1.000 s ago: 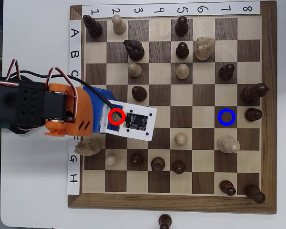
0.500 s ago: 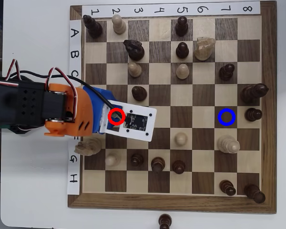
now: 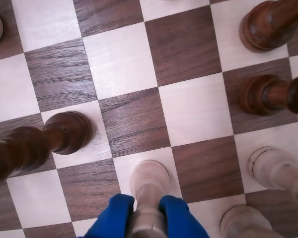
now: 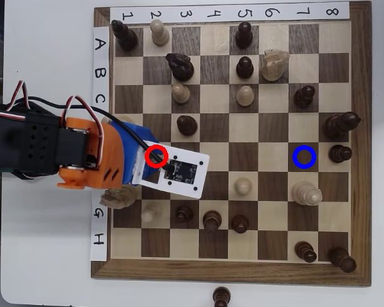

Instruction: Move the piece to destination

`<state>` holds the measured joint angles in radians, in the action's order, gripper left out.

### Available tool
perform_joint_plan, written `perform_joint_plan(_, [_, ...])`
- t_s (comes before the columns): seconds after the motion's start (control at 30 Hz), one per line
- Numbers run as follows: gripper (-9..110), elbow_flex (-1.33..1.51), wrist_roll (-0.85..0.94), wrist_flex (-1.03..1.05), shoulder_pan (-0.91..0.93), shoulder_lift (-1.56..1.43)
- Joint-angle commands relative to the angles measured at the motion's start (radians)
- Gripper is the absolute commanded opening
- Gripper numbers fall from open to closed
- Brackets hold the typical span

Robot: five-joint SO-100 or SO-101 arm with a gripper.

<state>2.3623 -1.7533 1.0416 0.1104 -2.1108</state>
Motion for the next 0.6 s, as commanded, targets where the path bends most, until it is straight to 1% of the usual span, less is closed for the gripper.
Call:
perform_joint_plan(0.0, [0,-0.244,-0.356,0.037,0.017,-0.115])
perform_joint_plan(0.3, [0,-0.4,-0.354,0.098,-0.003,-0.086])
perform_joint_plan(0.57, [0,-0.637,-0.347,0.186,-0.031,0.029])
